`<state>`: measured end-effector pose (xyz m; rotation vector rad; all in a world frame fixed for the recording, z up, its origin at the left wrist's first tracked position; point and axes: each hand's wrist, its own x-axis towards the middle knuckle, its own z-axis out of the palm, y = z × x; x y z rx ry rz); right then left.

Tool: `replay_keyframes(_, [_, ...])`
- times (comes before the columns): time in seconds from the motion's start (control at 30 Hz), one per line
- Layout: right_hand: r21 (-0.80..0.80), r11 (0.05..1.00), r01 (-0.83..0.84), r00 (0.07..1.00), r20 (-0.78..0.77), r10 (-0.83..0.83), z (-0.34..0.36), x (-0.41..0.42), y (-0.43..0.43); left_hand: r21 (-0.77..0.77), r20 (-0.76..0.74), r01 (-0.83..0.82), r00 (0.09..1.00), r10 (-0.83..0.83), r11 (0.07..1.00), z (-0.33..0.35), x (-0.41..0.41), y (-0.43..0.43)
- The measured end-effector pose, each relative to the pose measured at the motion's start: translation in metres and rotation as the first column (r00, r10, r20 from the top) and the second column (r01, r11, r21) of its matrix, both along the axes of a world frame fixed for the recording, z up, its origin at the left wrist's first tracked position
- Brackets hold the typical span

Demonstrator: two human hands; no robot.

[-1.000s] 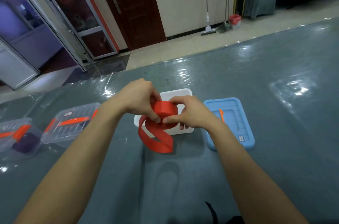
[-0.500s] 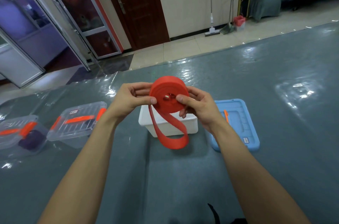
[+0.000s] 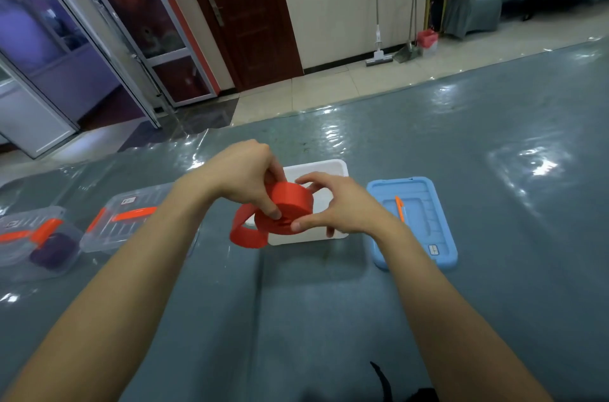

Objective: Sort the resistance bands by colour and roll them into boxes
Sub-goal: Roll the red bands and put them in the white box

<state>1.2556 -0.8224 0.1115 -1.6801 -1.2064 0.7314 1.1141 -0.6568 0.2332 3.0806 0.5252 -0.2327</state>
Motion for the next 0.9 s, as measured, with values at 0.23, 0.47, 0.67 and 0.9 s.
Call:
replay_keyframes(0.23, [0.204, 0.979, 0.013, 0.979, -0.2, 0.029, -0.001, -0.003, -0.004, -0.354, 0.077, -0.066, 0.992, 0.099, 0.933, 0.007, -0.012, 0.006])
replay_keyframes(0.47, [0.428, 0.889, 0.16, 0.803, -0.58, 0.135, 0.0, 0.009, -0.007, -0.839, 0.414, 0.159, 0.807, 0.421, 0.52, -0.031, -0.042, 0.015])
replay_keyframes(0.67, [0.415, 0.877, 0.242, 0.611, -0.767, 0.194, -0.01, -0.011, 0.006, -0.845, 0.49, 0.25, 0.717, 0.497, 0.473, -0.045, -0.034, 0.0])
replay_keyframes(0.9, [0.335, 0.938, 0.09, 0.658, -0.727, 0.197, -0.019, -0.017, 0.011, -0.763, 0.453, 0.054, 0.755, 0.474, 0.644, -0.03, -0.034, 0.004])
